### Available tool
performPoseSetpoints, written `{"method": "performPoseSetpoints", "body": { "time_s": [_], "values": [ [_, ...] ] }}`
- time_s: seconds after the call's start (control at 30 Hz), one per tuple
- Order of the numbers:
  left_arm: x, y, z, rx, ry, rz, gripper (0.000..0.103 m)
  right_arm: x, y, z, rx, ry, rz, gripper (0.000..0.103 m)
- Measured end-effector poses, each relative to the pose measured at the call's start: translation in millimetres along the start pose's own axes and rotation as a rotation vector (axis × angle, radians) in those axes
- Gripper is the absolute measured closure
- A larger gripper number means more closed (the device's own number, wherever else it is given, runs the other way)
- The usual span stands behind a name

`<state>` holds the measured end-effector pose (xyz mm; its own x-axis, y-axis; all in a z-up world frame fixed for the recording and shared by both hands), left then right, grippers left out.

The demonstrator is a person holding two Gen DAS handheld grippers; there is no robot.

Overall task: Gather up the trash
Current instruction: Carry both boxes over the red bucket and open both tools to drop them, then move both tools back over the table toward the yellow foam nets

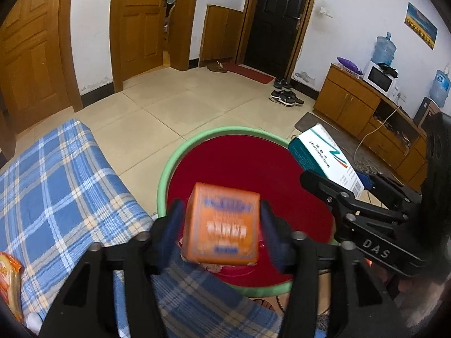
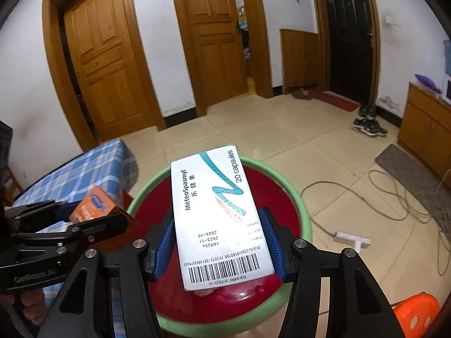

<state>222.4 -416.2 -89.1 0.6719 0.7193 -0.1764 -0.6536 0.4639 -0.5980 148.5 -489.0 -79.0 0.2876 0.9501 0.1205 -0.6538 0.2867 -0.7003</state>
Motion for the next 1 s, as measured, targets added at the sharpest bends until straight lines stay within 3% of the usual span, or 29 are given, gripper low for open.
{"method": "performPoseSetpoints", "body": {
  "time_s": [0.03, 0.1, 0.23, 0.53, 0.8, 1.0],
  "values": [
    [1.2, -1.3, 1.5, -0.011, -0.006, 0.006, 0.022, -2.4, -1.1, -0.9, -0.004, 0.023, -0.002, 0.037],
    [2.7, -5.9, 5.3, -0.033, -0.018, 0.013, 0.017, -5.1, -1.7, -1.9, 0.005, 0.040, 0.000, 0.028],
    [4.3, -7.3, 8.1, -0.036, -0.021, 0.028, 0.017, -2.0, -2.5, 0.0, 0.022, -0.014, -0.015, 0.028],
    [8.1, 8.4, 35.1, -0.055, -0.002, 0.081, 0.017, 6.7, 3.4, 22.4, 0.043, -0.016, -0.028, 0.028],
    [-8.4, 48.9, 84.6, -0.038, 0.043, 0.075, 0.017, 14.1, 19.0, 83.3, 0.043, 0.041, -0.029, 0.028],
    [-14.4, 81.5, 128.0, -0.068, 0.032, 0.070, 0.017, 19.5, 40.0, 130.2, 0.057, 0.090, -0.053, 0.028]
  ]
}}
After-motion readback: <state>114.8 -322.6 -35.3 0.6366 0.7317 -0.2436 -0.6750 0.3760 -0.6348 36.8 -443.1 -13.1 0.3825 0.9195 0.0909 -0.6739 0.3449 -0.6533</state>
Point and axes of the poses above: each gripper's, at about its wrist camera, not at the fingertips, and z roughly against the way its jaws point, x to its left, y to its underside, the point moved 9 cm from there along -z, roughly the way its jaws point, and after that the axes turned 7 degrees about x, right-handed, at the moved point
